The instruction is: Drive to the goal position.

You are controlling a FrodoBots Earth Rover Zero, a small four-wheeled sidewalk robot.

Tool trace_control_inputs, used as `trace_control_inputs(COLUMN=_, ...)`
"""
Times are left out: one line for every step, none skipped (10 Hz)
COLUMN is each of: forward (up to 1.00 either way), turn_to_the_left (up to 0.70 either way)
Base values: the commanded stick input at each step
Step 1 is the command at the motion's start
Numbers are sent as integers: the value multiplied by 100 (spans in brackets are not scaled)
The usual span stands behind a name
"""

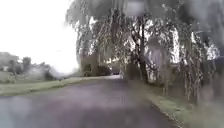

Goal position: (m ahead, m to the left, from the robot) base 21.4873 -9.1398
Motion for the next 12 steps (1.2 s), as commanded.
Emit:
trace_control_inputs(forward=85, turn_to_the_left=0)
trace_control_inputs(forward=85, turn_to_the_left=0)
trace_control_inputs(forward=85, turn_to_the_left=0)
trace_control_inputs(forward=85, turn_to_the_left=0)
trace_control_inputs(forward=85, turn_to_the_left=0)
trace_control_inputs(forward=85, turn_to_the_left=0)
trace_control_inputs(forward=85, turn_to_the_left=0)
trace_control_inputs(forward=85, turn_to_the_left=0)
trace_control_inputs(forward=85, turn_to_the_left=0)
trace_control_inputs(forward=85, turn_to_the_left=0)
trace_control_inputs(forward=85, turn_to_the_left=0)
trace_control_inputs(forward=85, turn_to_the_left=0)
